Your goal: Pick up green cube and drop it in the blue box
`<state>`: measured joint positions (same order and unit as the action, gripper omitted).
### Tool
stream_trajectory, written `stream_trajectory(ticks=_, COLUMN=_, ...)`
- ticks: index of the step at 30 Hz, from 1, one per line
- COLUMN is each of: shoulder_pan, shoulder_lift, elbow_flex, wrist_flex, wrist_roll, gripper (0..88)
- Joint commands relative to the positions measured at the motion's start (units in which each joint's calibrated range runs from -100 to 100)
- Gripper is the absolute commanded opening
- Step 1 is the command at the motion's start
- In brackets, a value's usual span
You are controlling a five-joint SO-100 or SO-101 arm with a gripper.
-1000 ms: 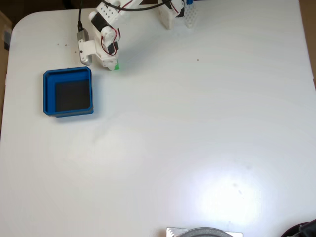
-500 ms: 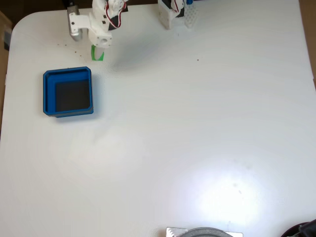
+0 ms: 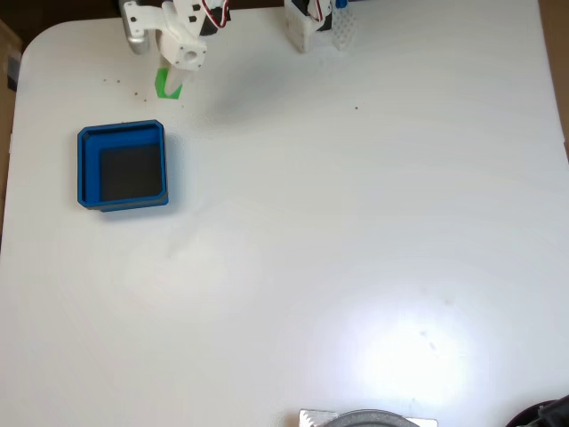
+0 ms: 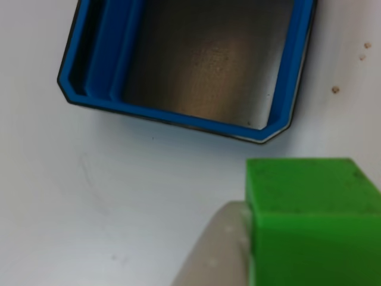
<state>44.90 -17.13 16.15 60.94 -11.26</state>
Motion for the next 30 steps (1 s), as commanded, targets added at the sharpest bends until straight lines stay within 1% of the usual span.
stream_trajectory(ticks=1, shoulder_pan=-0.17, shoulder_lift=-3.19, elbow_flex=-1.25, wrist_flex=-0.73, wrist_roll=5.18, gripper=4.6)
stream_trajectory(ticks=5, shoulder_pan=-0.17, shoulder_lift=-3.11, elbow_flex=-1.25, wrist_flex=-0.73, wrist_roll=9.96, gripper=4.6)
stream_trajectory(ticks=8, shoulder_pan=-0.09, shoulder_lift=-3.02, elbow_flex=-1.25, wrist_flex=-0.65, wrist_roll=11.62, gripper=4.6)
stream_trajectory(ticks=14, shoulder_pan=-0.09, shoulder_lift=-1.44, elbow_flex=-1.52, wrist_flex=-0.81, wrist_roll=11.87, gripper=4.6)
stream_trajectory(ticks=17, shoulder_pan=-0.32, shoulder_lift=0.74, elbow_flex=-4.30, wrist_flex=-0.89, wrist_roll=11.87, gripper=4.6)
stream_trajectory(ticks=22, shoulder_pan=-0.78, shoulder_lift=6.67, elbow_flex=-12.38, wrist_flex=-0.89, wrist_roll=11.87, gripper=4.6)
stream_trajectory(ticks=30, shoulder_pan=-1.16, shoulder_lift=22.06, elbow_flex=-29.17, wrist_flex=-0.89, wrist_roll=11.82, gripper=4.6)
